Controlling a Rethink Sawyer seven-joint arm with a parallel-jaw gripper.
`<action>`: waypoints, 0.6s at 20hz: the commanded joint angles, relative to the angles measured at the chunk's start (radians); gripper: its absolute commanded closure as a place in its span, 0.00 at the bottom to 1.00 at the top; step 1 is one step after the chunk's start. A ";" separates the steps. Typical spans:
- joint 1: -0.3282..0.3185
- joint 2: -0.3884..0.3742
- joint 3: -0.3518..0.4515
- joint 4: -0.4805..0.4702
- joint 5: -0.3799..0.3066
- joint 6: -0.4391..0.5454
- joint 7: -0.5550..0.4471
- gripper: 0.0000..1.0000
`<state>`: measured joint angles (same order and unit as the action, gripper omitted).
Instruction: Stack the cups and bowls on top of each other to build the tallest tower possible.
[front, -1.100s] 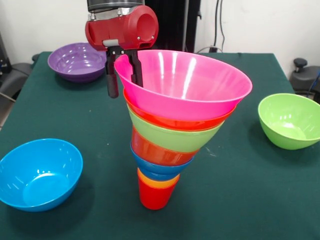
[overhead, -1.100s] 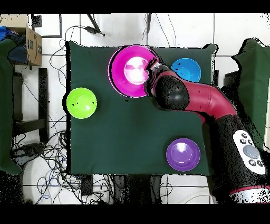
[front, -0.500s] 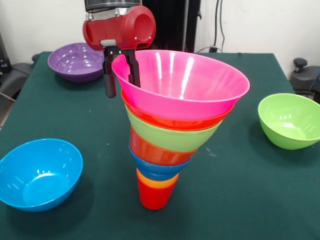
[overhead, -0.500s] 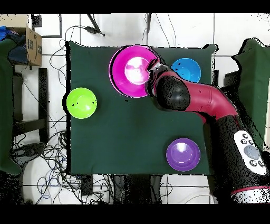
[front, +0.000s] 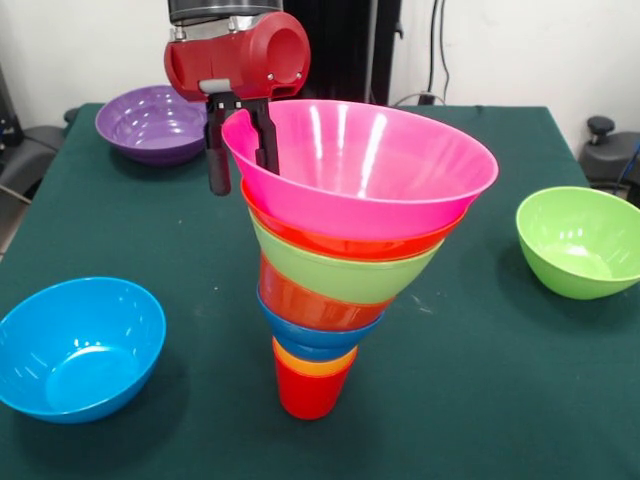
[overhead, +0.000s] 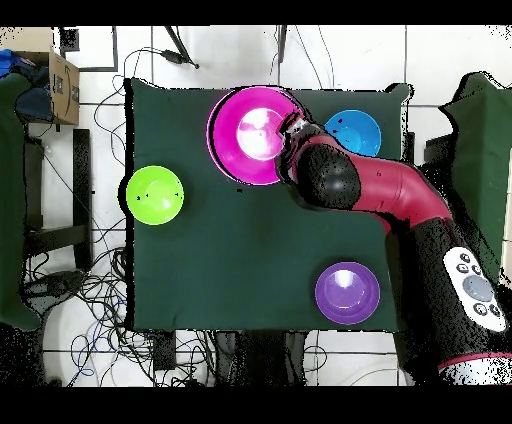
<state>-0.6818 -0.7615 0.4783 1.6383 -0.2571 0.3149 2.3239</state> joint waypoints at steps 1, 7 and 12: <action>-0.012 0.004 -0.025 0.002 -0.049 0.129 -0.088 0.00; -0.006 -0.018 -0.024 0.000 -0.031 0.169 -0.084 0.00; -0.006 -0.034 -0.023 -0.004 -0.023 0.199 -0.085 0.00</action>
<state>-0.6838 -0.7718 0.4783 1.6384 -0.2571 0.3566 2.3239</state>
